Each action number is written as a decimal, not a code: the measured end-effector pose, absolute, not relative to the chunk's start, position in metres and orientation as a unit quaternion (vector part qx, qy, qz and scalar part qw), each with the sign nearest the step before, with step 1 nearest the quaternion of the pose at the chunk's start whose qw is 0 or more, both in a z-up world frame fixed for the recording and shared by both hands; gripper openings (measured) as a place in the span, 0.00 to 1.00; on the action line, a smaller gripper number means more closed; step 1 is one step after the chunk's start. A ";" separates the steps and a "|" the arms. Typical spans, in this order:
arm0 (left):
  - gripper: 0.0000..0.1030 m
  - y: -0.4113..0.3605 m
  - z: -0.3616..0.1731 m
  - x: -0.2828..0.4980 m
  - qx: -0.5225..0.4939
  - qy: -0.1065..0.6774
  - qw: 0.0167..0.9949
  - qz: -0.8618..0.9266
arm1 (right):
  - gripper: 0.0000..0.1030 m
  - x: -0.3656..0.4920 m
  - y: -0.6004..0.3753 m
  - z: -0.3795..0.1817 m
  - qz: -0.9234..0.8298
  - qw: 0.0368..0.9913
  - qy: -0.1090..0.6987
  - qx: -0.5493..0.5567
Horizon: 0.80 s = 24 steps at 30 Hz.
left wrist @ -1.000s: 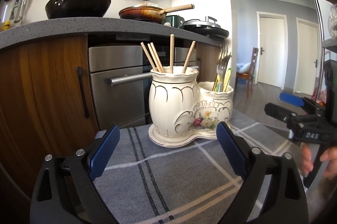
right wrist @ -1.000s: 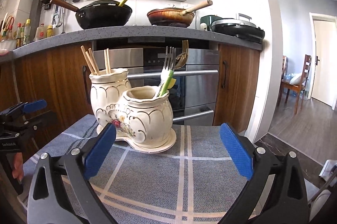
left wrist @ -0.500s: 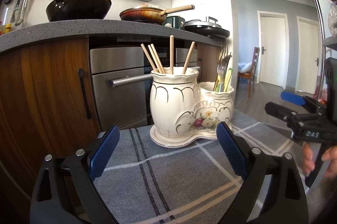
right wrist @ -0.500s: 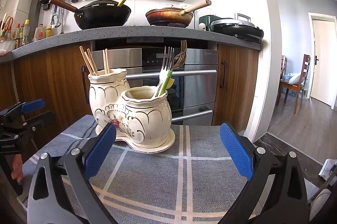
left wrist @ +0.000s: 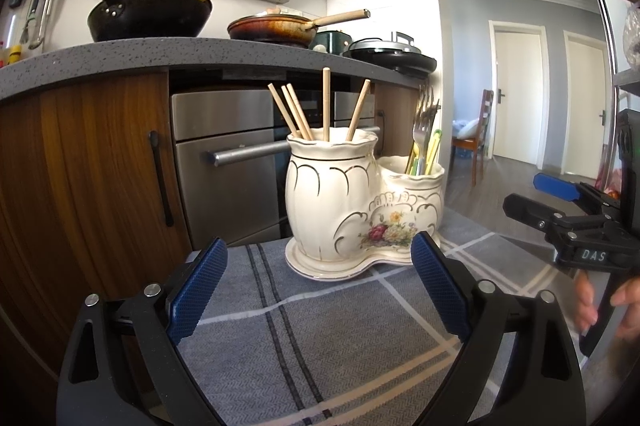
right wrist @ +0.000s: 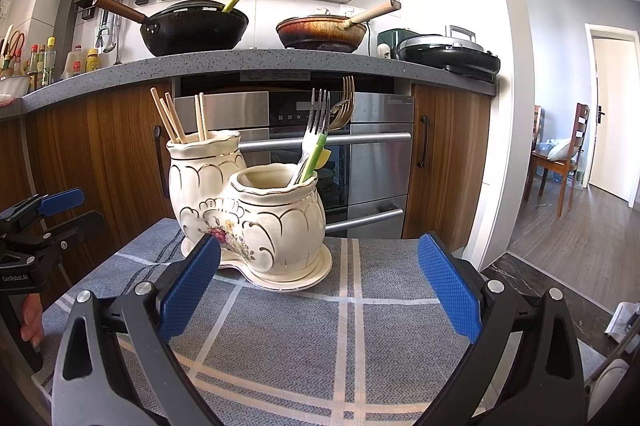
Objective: Organize utensils
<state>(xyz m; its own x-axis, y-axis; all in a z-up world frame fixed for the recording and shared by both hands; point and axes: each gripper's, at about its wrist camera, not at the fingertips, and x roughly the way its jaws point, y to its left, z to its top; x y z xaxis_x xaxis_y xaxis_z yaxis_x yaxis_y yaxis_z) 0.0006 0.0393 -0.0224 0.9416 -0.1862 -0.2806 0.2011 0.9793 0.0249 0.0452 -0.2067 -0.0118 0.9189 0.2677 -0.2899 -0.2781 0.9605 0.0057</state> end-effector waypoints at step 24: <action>0.90 0.042 -0.022 0.000 0.025 0.141 0.985 -0.093 | 0.95 0.045 -0.207 -0.012 0.139 0.979 0.146 -0.018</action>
